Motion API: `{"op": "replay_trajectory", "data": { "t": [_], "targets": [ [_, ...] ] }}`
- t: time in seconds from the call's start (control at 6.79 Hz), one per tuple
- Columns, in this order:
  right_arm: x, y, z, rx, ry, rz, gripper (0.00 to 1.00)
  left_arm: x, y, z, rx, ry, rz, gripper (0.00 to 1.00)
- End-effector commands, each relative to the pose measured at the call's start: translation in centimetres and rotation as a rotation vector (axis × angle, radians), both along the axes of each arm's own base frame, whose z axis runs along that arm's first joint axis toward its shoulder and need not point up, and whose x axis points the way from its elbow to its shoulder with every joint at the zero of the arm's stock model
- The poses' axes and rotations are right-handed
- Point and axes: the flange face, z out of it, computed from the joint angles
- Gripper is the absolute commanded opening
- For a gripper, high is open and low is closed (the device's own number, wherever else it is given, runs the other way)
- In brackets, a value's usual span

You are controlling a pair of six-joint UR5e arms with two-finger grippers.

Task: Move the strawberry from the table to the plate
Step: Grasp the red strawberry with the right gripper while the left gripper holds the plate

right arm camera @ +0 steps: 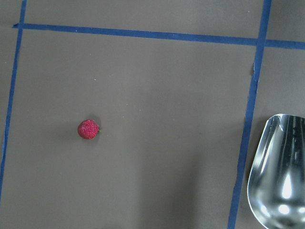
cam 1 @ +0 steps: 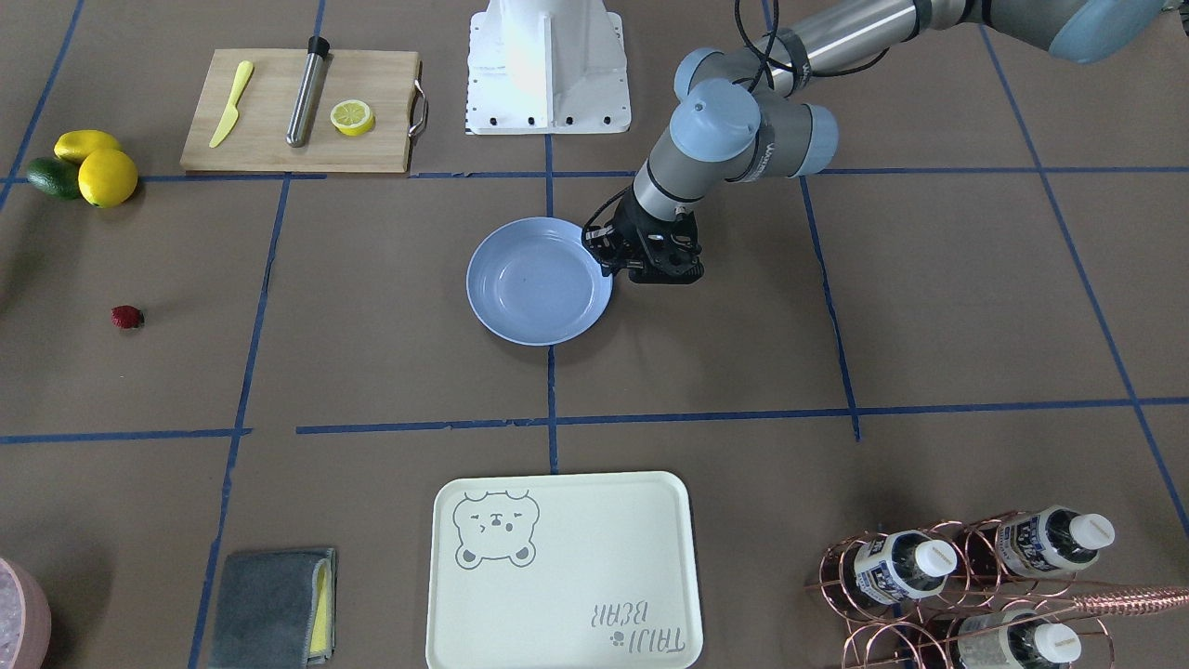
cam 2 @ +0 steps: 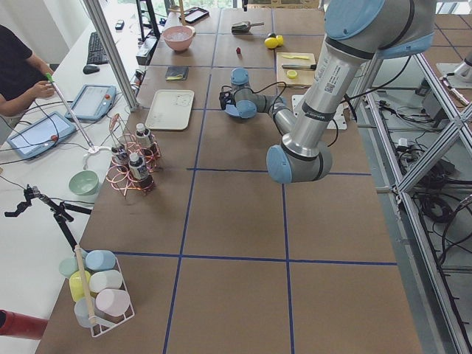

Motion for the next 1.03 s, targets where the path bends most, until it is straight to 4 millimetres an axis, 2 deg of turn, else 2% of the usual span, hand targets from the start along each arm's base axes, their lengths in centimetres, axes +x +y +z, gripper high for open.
{"op": "replay_trajectory", "data": {
  "t": [0.0,0.15,0.29,0.44,0.59,0.88],
  "targets": [
    [-1.2,-0.2,-0.6,0.013,0.002,-0.027,1.0,-0.1,0.1,0.5,-0.004,-0.007,0.0,0.18],
    [-3.0,-0.5,-1.7,0.035,0.0,-0.069,1.0,-0.3,0.1,0.4,-0.002,-0.004,0.0,0.46],
    [-5.0,-0.5,-2.9,-0.032,0.003,-0.056,1.0,-0.9,0.2,-0.2,0.006,0.012,-0.003,0.5],
    [-7.7,-0.5,-3.7,-0.013,0.026,-0.052,1.0,-2.0,0.6,-0.8,0.015,0.03,-0.005,0.52],
    [-11.0,-0.4,-4.6,-0.008,0.077,0.03,1.0,-2.6,1.0,-1.1,0.018,0.039,-0.006,0.54],
    [-19.8,1.1,-5.5,-0.004,0.145,0.163,1.0,-2.6,1.0,-1.0,0.018,0.038,-0.008,0.54]
  ]
}}
